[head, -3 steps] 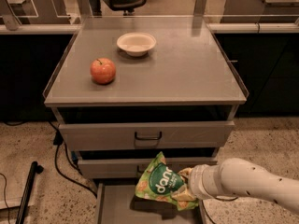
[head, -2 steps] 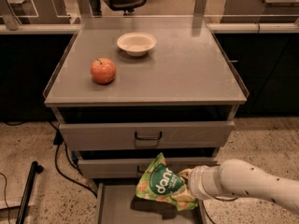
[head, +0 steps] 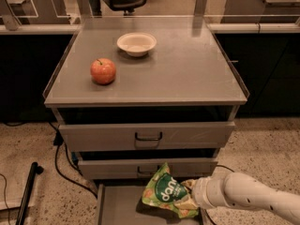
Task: Place green rice chip bag into bottom drawer
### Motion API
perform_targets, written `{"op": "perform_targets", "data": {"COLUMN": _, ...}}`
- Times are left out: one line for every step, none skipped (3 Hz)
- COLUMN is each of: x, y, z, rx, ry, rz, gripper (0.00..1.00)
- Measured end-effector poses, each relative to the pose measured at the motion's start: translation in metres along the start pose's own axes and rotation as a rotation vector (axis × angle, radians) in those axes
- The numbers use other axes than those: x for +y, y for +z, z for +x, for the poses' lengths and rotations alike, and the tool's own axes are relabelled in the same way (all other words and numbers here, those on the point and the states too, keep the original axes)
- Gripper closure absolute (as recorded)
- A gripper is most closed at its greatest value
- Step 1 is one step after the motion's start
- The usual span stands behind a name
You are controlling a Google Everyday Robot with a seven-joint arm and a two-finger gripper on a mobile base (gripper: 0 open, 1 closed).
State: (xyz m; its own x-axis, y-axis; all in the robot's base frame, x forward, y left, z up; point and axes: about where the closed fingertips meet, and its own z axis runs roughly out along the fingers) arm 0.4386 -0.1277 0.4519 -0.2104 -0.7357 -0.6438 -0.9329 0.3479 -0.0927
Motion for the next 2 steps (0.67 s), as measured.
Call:
{"op": "perform_targets", "data": {"x": 0.001, "y": 0.03, "z": 0.032, "rx": -0.026, "ry": 0.021, "rz": -0.018, "gripper": 1.0}}
{"op": "perform_targets", "data": {"x": 0.002, "y": 0.062, "z": 0.063, "rx": -0.011, "ry": 0.044, "rz": -0.053, "gripper": 1.0}}
